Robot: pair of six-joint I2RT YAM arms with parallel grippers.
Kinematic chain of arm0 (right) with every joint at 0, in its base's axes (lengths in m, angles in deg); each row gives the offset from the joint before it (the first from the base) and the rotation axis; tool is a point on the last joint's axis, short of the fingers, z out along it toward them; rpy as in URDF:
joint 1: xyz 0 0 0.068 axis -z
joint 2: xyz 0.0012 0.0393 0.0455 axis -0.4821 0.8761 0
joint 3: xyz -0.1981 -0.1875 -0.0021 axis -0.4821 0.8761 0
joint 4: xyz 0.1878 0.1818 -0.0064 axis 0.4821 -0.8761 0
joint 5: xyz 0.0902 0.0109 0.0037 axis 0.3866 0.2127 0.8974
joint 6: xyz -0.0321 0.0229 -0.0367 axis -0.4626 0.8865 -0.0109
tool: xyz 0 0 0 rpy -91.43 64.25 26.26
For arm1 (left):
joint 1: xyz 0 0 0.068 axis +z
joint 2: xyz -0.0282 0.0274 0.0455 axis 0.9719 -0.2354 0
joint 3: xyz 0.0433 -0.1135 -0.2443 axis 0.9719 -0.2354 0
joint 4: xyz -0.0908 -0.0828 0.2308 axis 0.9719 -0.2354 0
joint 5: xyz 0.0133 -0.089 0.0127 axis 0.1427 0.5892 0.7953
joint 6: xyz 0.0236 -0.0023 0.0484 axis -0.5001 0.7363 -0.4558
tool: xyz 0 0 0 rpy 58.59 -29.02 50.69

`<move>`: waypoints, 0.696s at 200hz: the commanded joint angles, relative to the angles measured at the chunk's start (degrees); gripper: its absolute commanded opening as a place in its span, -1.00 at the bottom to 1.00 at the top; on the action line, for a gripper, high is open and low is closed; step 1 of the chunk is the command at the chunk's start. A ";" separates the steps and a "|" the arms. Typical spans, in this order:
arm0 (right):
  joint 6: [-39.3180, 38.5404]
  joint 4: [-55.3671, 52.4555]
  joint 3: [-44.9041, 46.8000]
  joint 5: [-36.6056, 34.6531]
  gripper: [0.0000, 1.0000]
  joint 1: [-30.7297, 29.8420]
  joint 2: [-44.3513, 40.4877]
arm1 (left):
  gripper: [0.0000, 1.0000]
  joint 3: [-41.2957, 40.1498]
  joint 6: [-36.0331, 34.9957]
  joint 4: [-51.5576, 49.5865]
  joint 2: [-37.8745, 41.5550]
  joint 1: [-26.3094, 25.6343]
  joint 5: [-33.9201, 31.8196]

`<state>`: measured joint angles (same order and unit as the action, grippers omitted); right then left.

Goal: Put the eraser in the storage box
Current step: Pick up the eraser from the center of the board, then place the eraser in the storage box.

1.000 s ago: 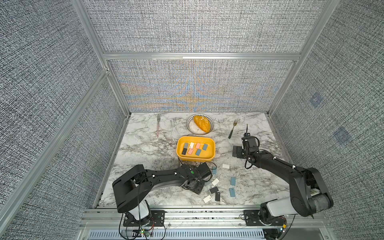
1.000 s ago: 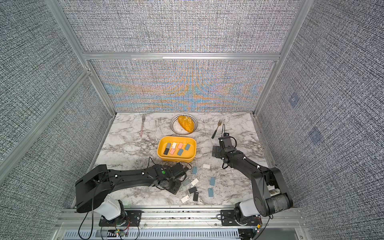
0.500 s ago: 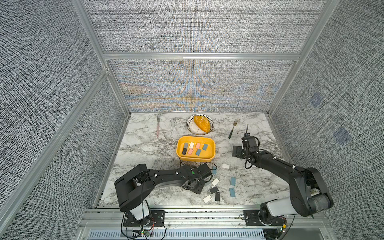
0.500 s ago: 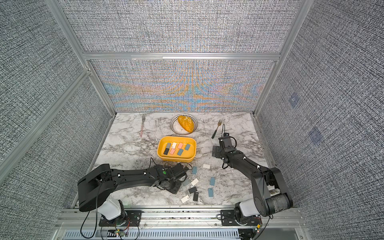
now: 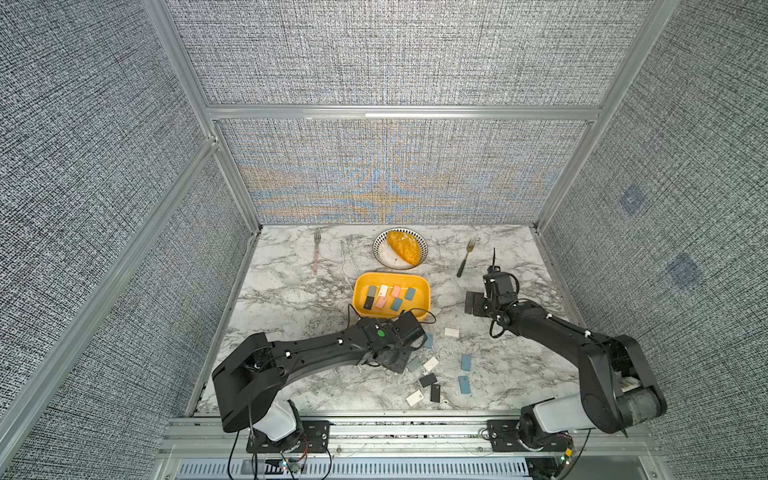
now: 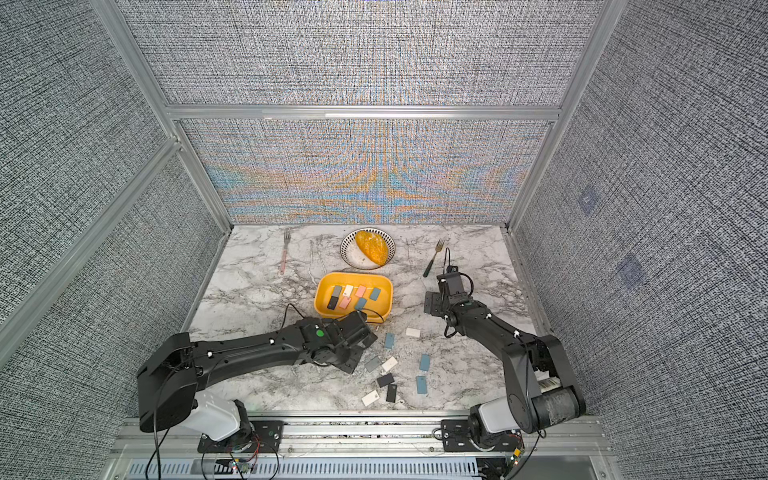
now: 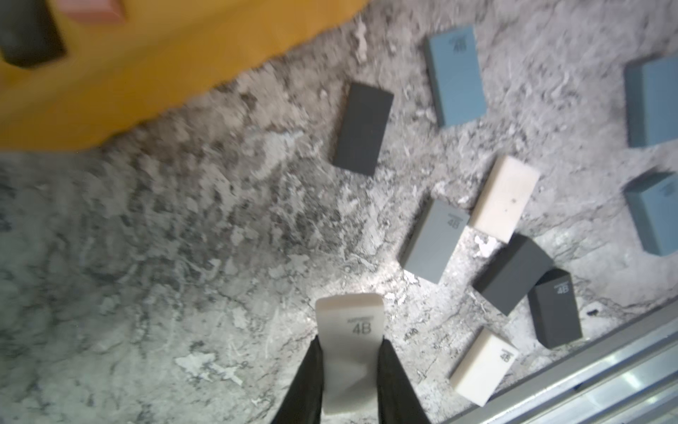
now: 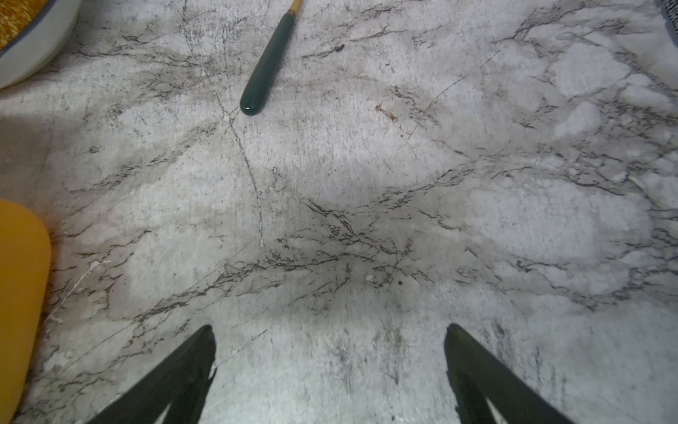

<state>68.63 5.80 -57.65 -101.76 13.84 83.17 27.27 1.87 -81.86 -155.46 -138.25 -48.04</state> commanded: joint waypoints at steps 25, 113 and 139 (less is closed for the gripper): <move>0.03 -0.58 -1.14 -0.87 0.96 -0.02 -0.26 | -0.50 7.57 -8.10 -0.95 -0.98 5.45 -2.32; 0.20 -3.24 -4.39 -2.65 0.95 0.29 0.34 | -0.50 20.75 -16.30 3.24 -12.47 12.90 4.21; 0.13 -3.49 -6.26 -2.76 0.95 0.59 1.20 | -0.50 23.23 -16.95 4.67 -17.07 14.02 6.16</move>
<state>68.63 2.67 -62.76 -103.42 14.25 83.91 48.58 -13.51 -79.32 -169.76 -125.09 -44.69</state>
